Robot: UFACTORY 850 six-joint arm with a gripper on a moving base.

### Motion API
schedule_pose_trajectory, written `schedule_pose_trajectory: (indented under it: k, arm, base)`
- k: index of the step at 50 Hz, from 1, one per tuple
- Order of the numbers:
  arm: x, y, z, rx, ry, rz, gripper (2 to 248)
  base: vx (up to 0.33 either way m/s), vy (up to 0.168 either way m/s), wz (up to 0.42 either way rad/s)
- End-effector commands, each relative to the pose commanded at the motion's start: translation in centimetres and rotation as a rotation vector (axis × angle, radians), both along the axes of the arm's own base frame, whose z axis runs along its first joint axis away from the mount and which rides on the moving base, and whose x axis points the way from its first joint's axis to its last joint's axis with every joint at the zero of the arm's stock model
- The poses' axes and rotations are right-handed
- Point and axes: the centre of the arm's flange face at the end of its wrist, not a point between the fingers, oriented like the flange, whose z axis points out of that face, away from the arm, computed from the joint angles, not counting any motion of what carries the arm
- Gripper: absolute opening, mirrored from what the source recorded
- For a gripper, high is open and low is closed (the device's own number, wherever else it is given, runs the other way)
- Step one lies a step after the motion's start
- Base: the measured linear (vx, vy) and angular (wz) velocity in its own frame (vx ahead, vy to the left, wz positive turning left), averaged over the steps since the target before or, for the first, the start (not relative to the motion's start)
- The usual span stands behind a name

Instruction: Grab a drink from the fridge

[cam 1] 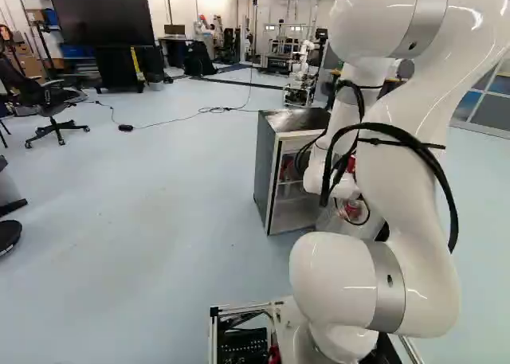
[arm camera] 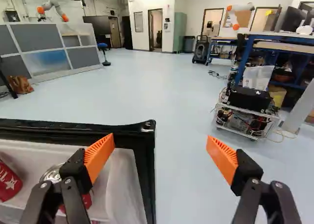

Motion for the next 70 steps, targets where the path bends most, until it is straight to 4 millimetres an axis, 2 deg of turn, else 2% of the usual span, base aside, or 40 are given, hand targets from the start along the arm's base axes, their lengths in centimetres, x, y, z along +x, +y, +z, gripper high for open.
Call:
schedule_pose_trajectory:
  k: [70]
  arm:
    - [5.4, -16.1, -0.6, -0.087, -0.163, -0.274, 247]
  base:
    - [0.0, 0.0, 0.0]
